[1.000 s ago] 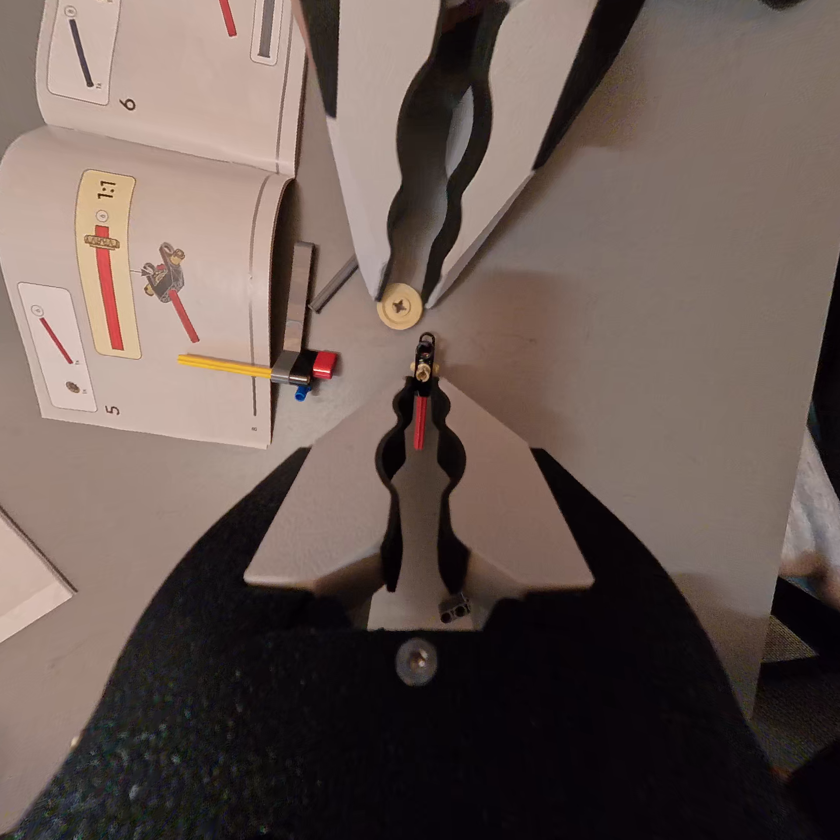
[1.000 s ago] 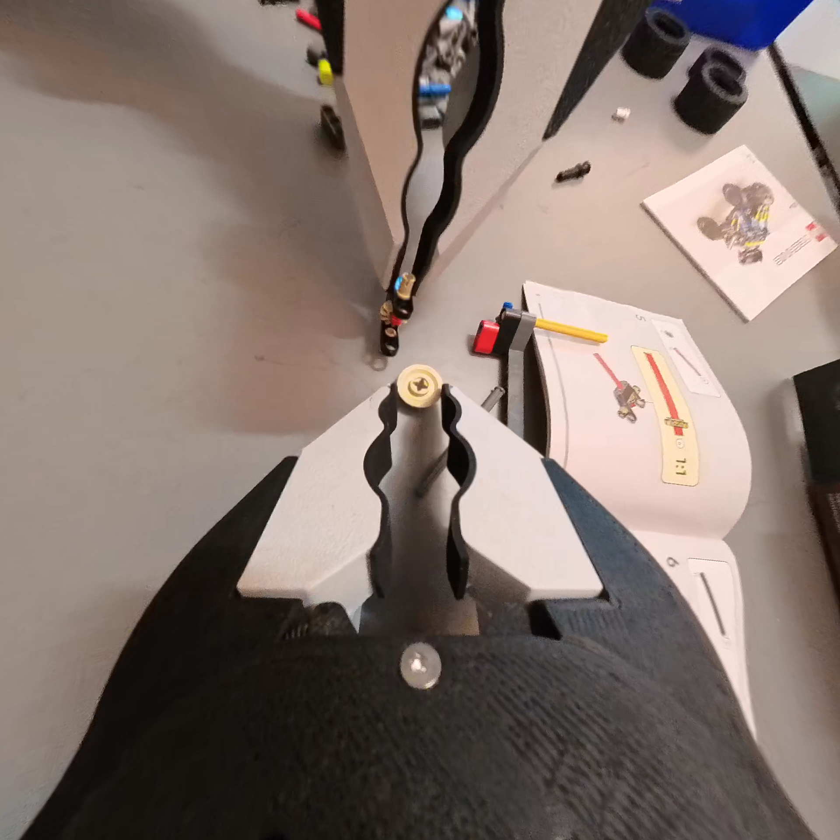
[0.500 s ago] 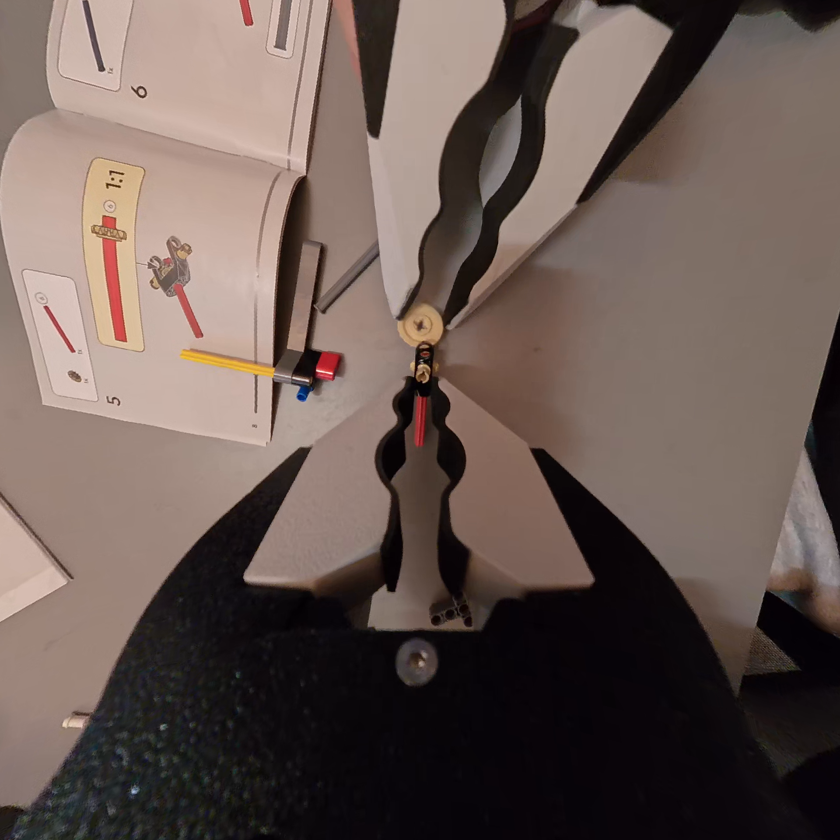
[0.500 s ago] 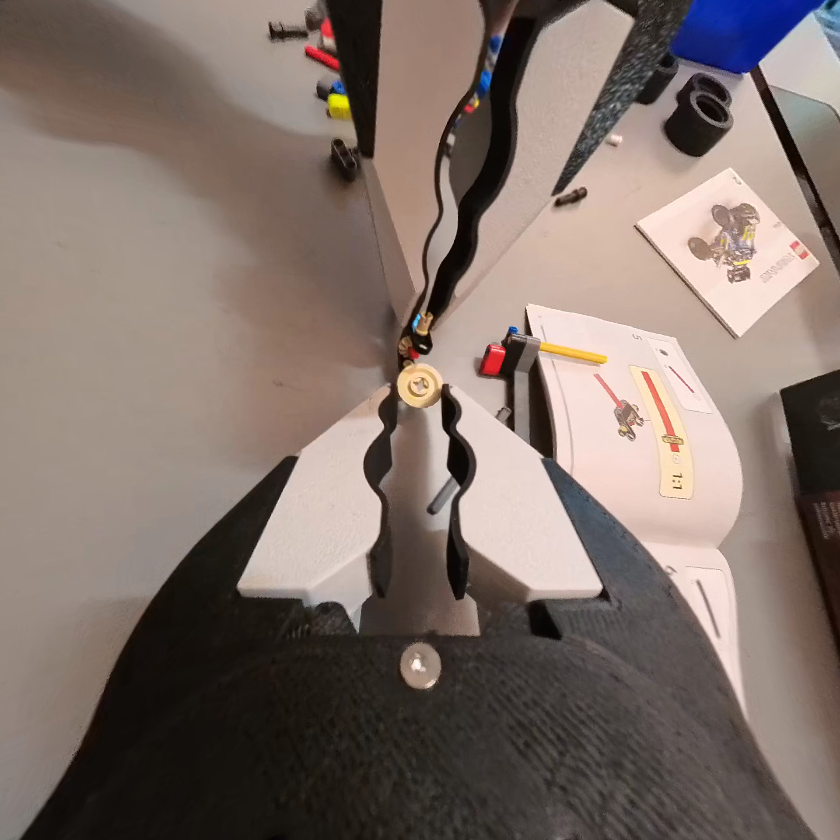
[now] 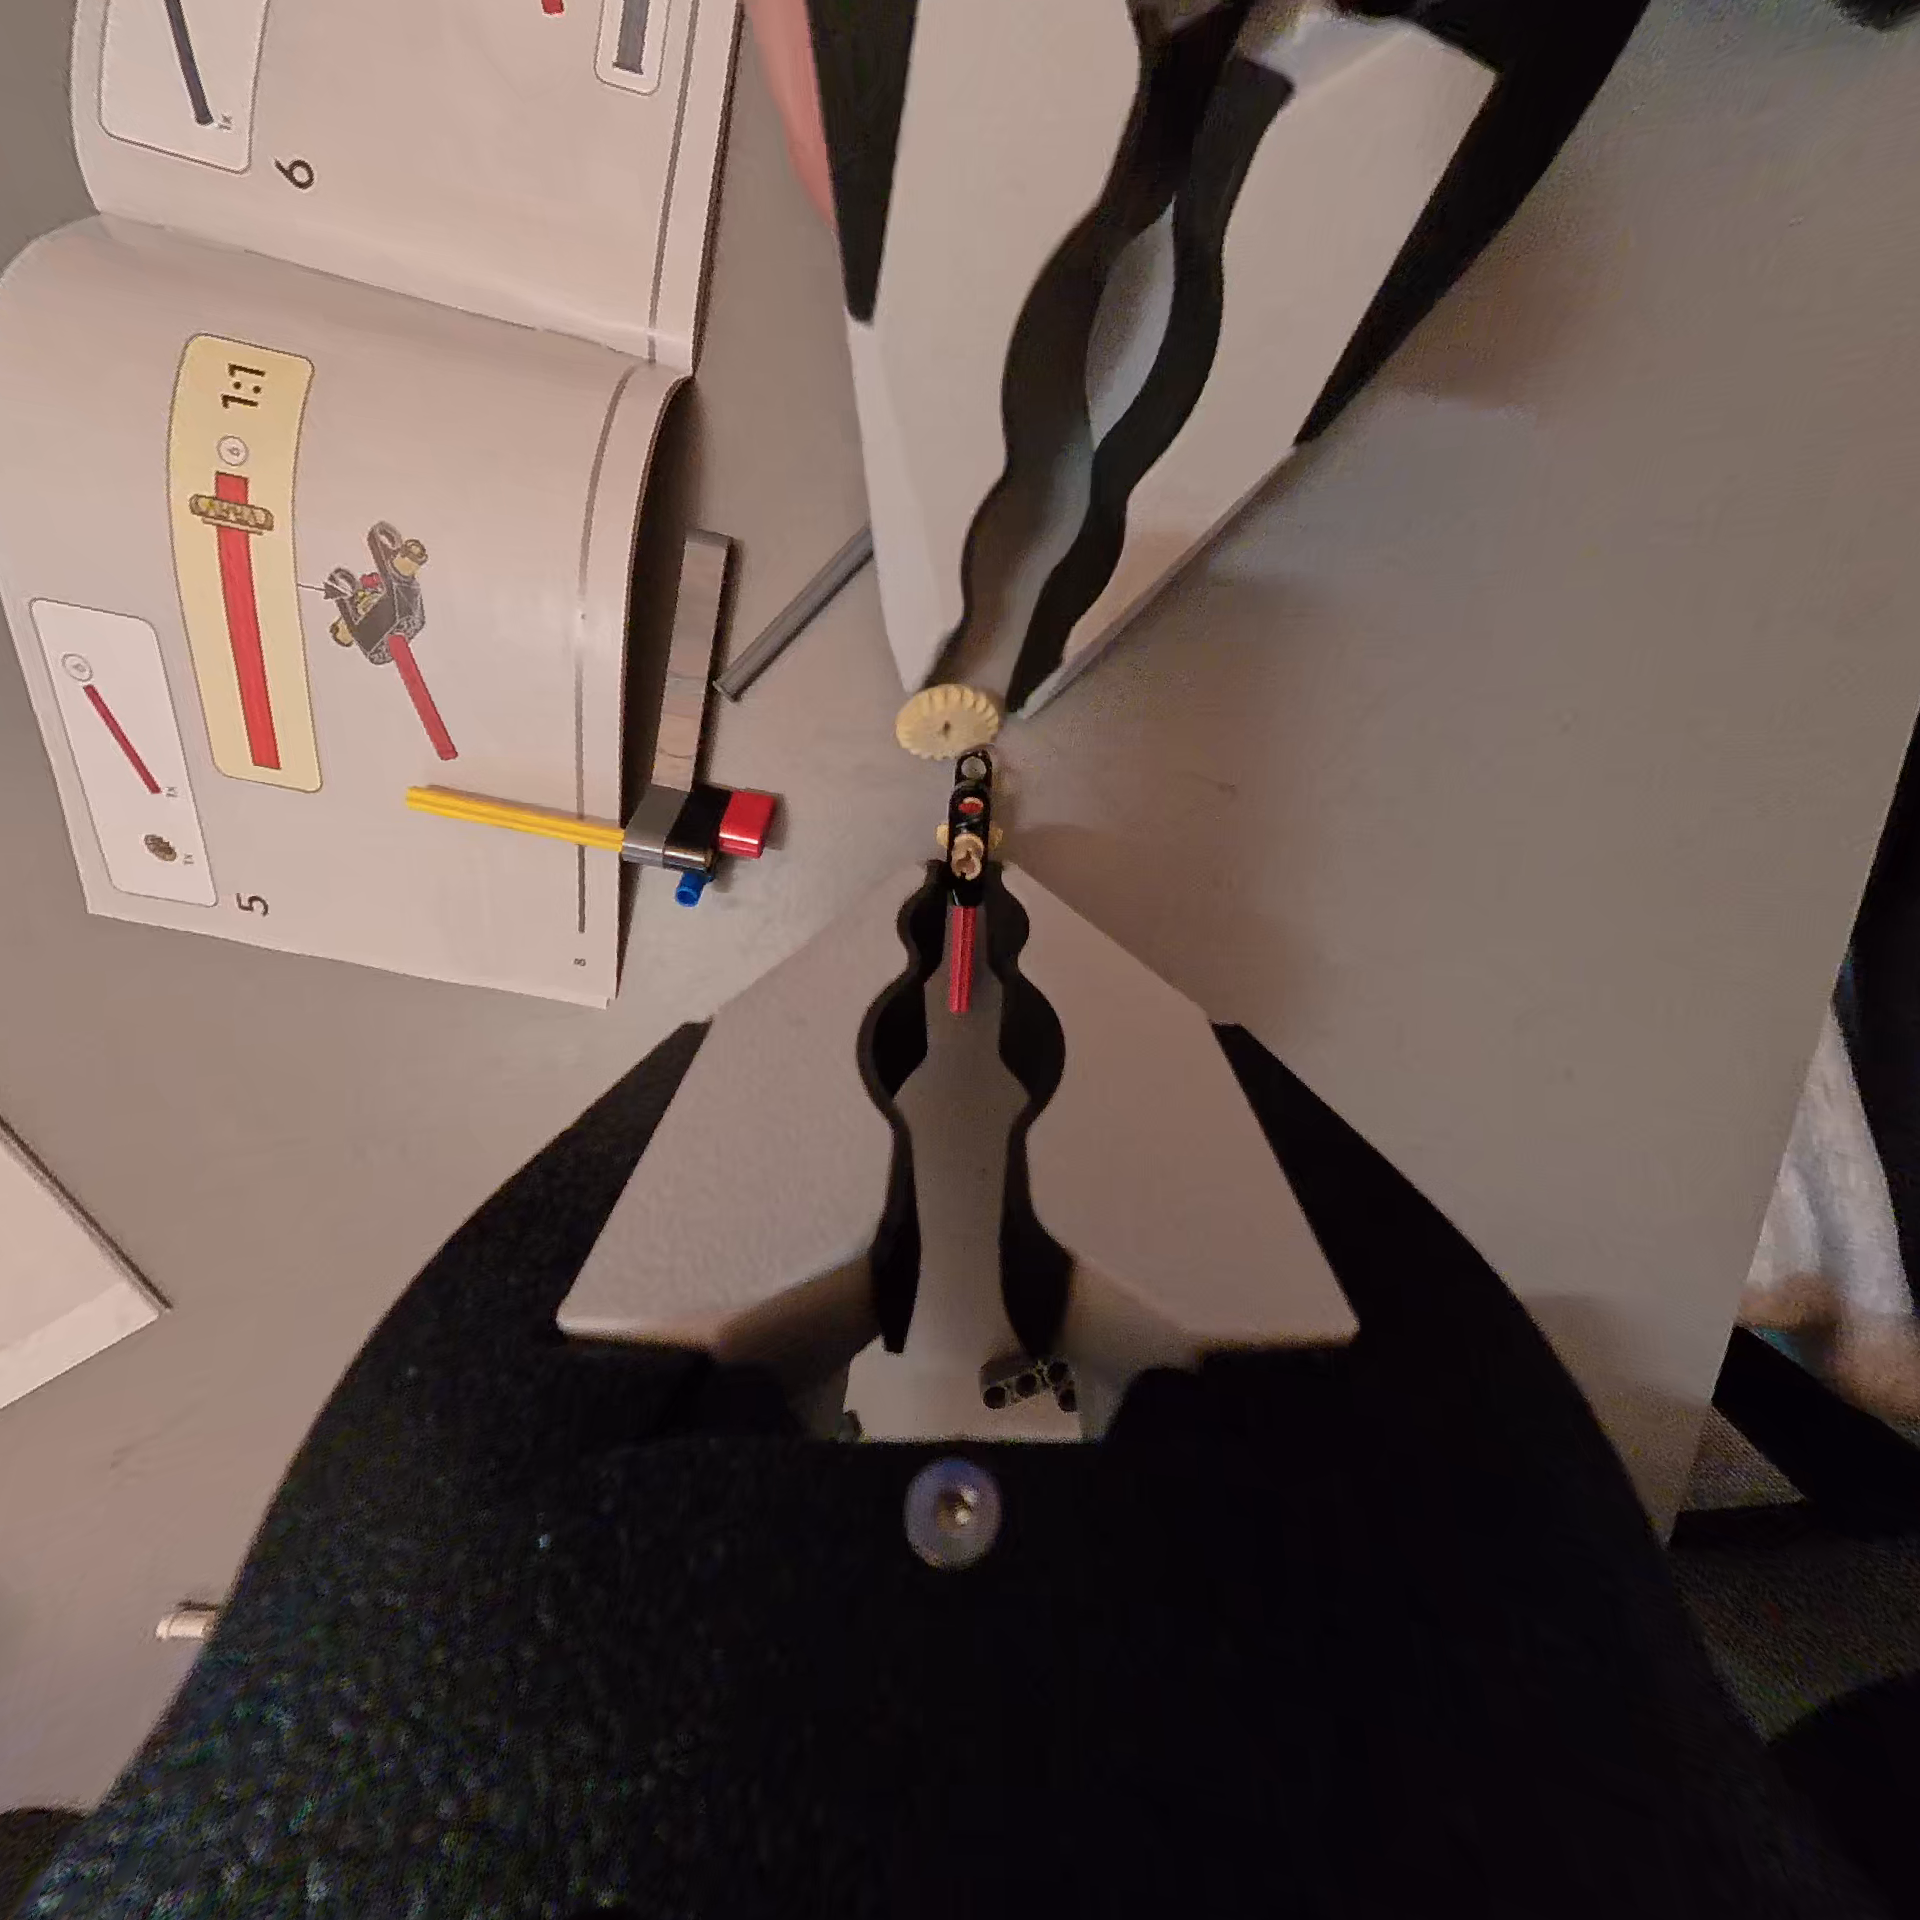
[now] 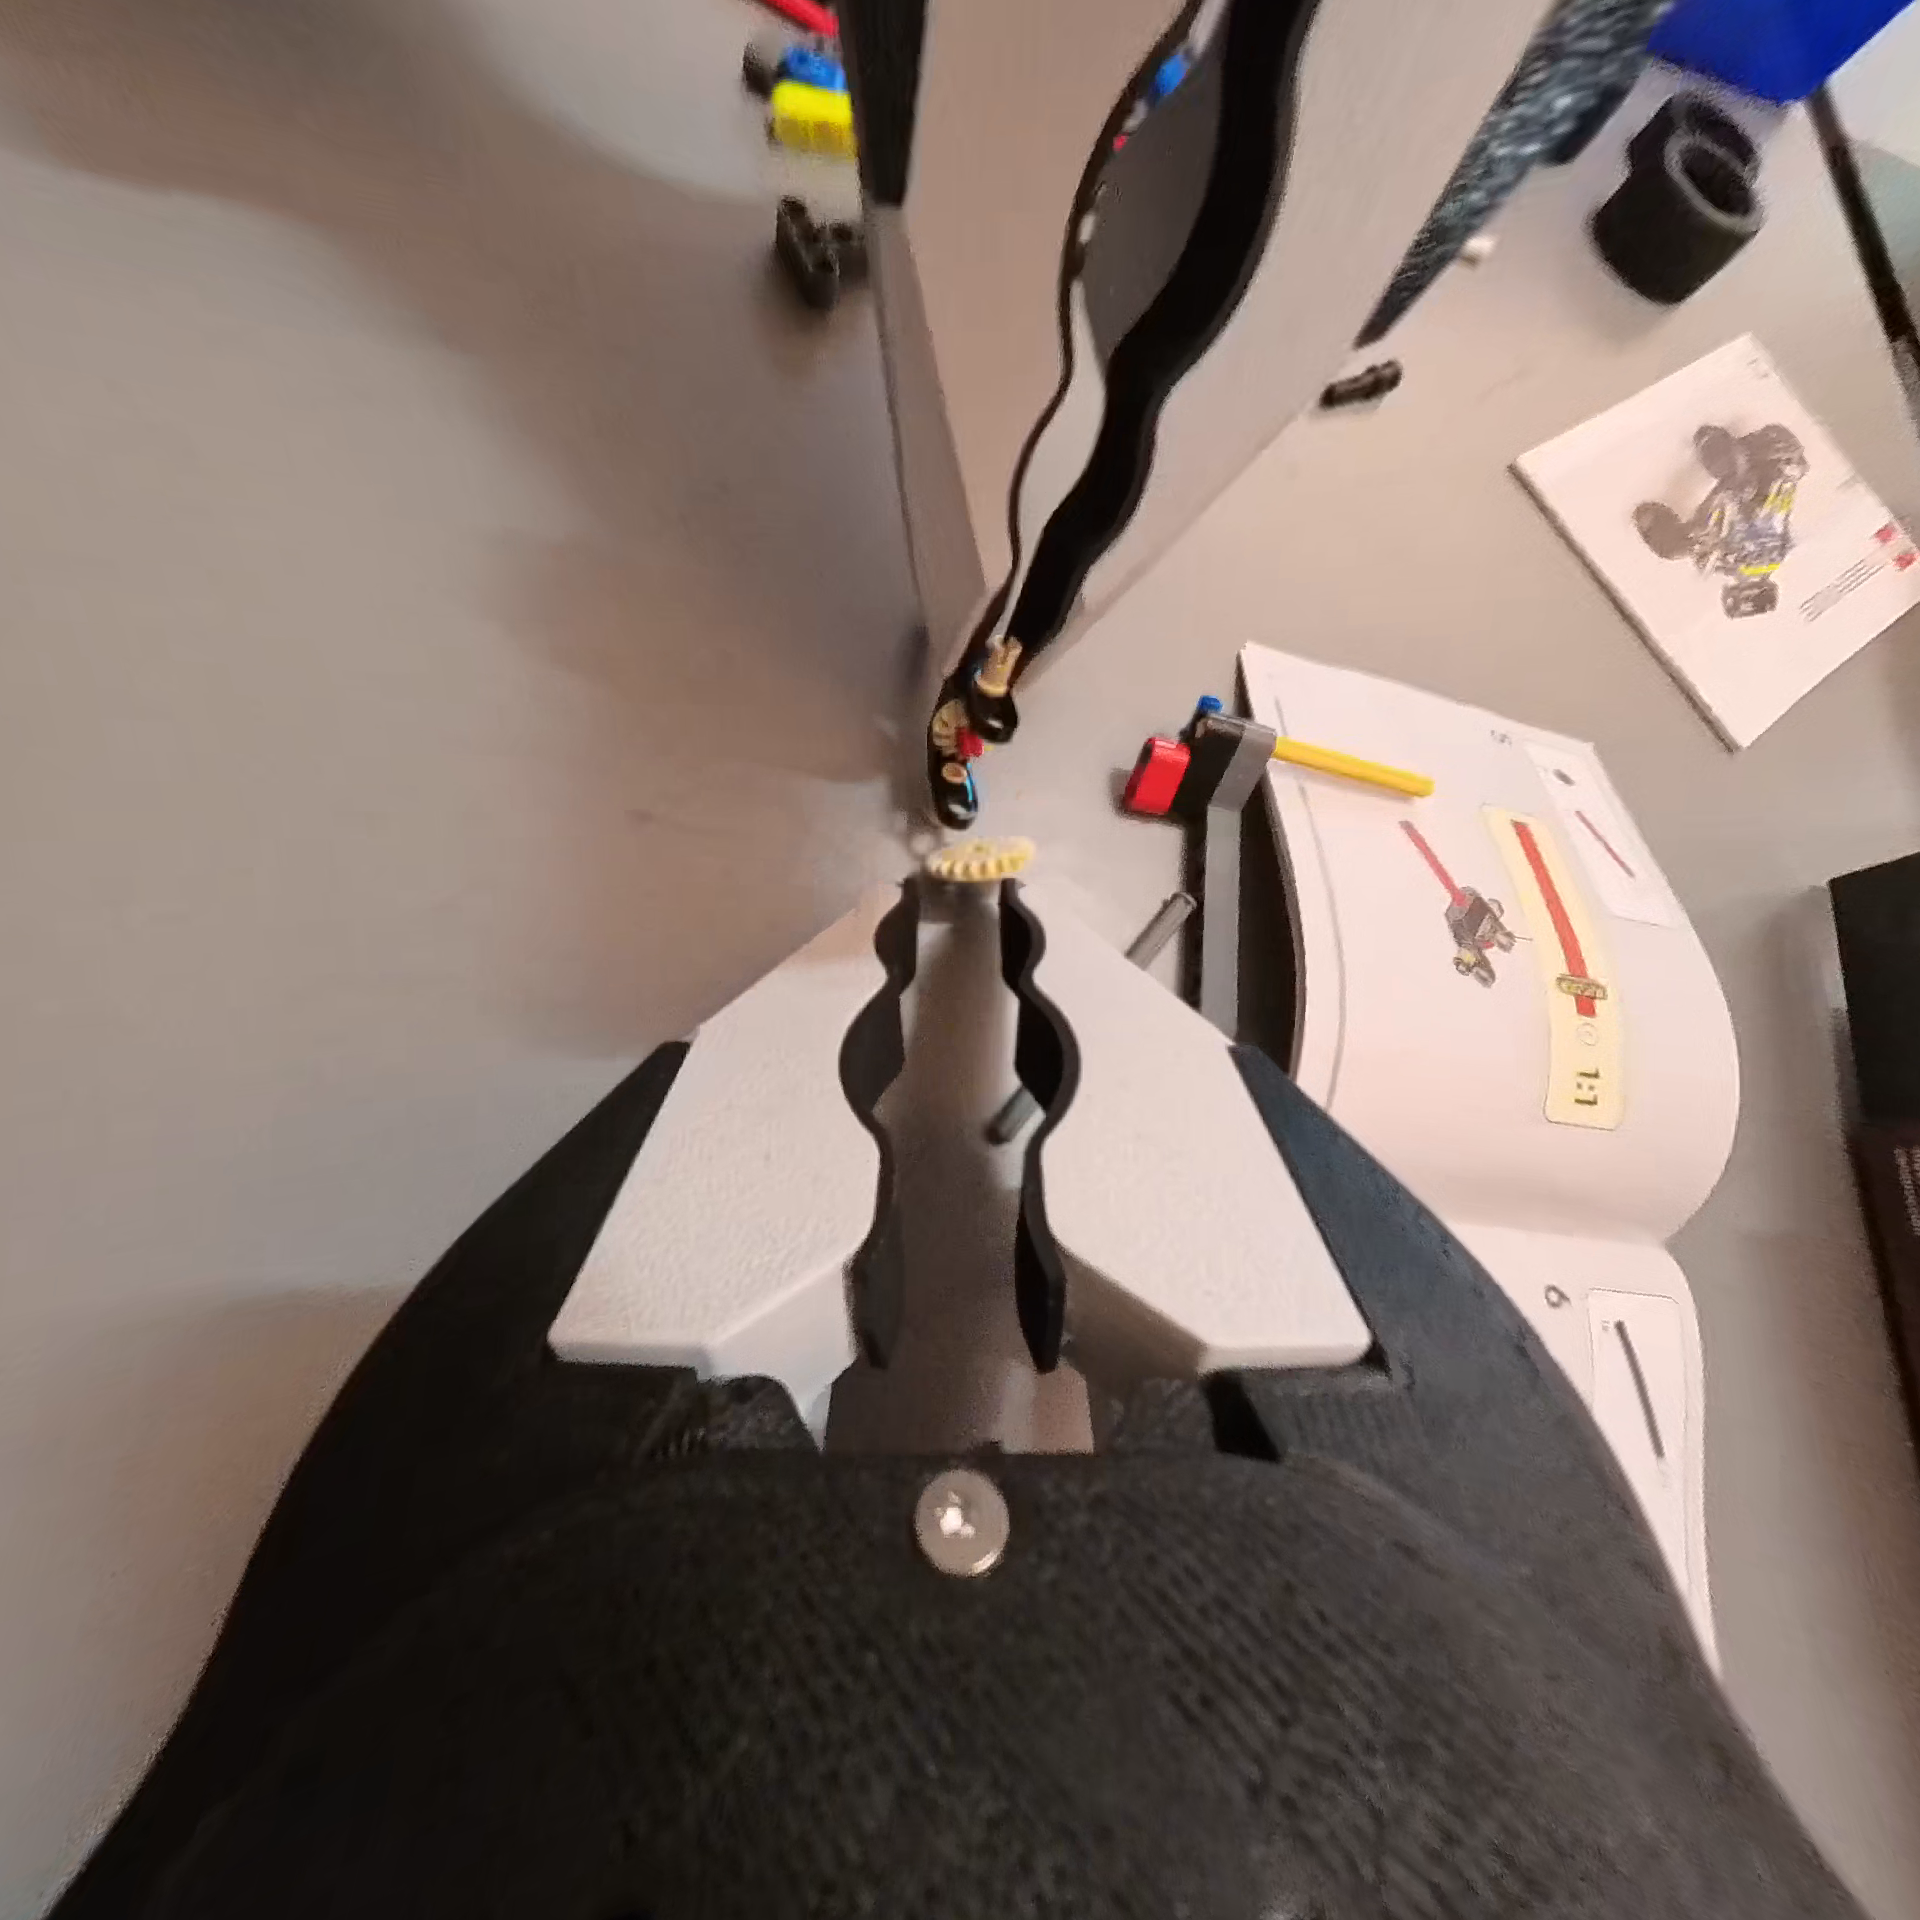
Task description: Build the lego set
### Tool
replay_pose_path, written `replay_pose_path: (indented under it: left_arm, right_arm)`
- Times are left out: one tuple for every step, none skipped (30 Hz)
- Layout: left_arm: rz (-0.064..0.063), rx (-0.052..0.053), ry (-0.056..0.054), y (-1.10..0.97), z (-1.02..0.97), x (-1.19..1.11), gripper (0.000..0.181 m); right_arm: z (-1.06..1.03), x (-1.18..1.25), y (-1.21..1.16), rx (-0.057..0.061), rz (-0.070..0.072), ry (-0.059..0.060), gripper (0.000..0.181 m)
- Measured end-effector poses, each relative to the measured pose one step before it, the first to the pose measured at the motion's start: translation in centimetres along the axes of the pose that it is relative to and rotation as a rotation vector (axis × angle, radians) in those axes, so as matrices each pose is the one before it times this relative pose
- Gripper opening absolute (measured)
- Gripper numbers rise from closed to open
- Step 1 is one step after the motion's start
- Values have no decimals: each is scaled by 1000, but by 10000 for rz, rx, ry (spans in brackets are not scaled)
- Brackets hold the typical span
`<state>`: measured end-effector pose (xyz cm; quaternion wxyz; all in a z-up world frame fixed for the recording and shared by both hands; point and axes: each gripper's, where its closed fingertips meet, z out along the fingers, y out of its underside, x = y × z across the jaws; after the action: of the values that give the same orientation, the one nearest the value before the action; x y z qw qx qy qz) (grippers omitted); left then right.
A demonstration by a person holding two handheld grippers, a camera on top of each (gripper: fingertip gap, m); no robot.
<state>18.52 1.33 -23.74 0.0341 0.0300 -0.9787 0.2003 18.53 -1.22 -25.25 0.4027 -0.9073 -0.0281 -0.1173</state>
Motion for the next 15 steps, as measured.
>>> replay_pose_path:
  left_arm:
    - [-2,-9,24,49,1,42,5]
    - [-3,-9,11,53,-12,24,5]
    - [3,-1,7,49,-20,16,5]
    - [10,1,17,36,-14,35,5]
    - [8,3,13,38,-26,22,5]
    - [-4,-2,8,39,-17,12,5]
    - [-5,-8,16,47,-21,25,5]
    - [0,-7,12,42,-31,6,5]
    - [3,-11,-4,35,-38,-8,5]
    - [3,-18,2,53,-24,0,5]
    - [-1,-16,28,40,-19,39,5]
    - [-5,-10,20,35,-6,19,5]
    - [-5,-10,9,36,-6,5,5]
    - [-4,-11,19,16,-7,40,5]
    - [-1,-14,7,7,-14,22,5]
  right_arm:
    - [-159,-37,-153,187,221,-122,16]
    - [-114,-225,9,51,255,-249,18]
    - [-81,-142,73,-19,145,-170,22]
    - [-80,187,-43,46,-2,109,25]
    - [-54,144,-122,98,-46,104,25]
    - [0,98,-99,64,8,54,26]
    - [46,294,-92,39,-78,185,26]
    - [61,367,-148,67,-194,289,28]
    - [121,64,-83,30,-171,112,29]
    - [226,-6,77,-56,-15,23,31]
    - [281,7,210,-143,73,-14,32]
    - [185,84,0,-7,76,10,31]
    - [105,72,0,-39,96,-24,29]
    - [70,161,149,-101,249,6,25]
    - [-12,126,202,-143,299,-37,17]
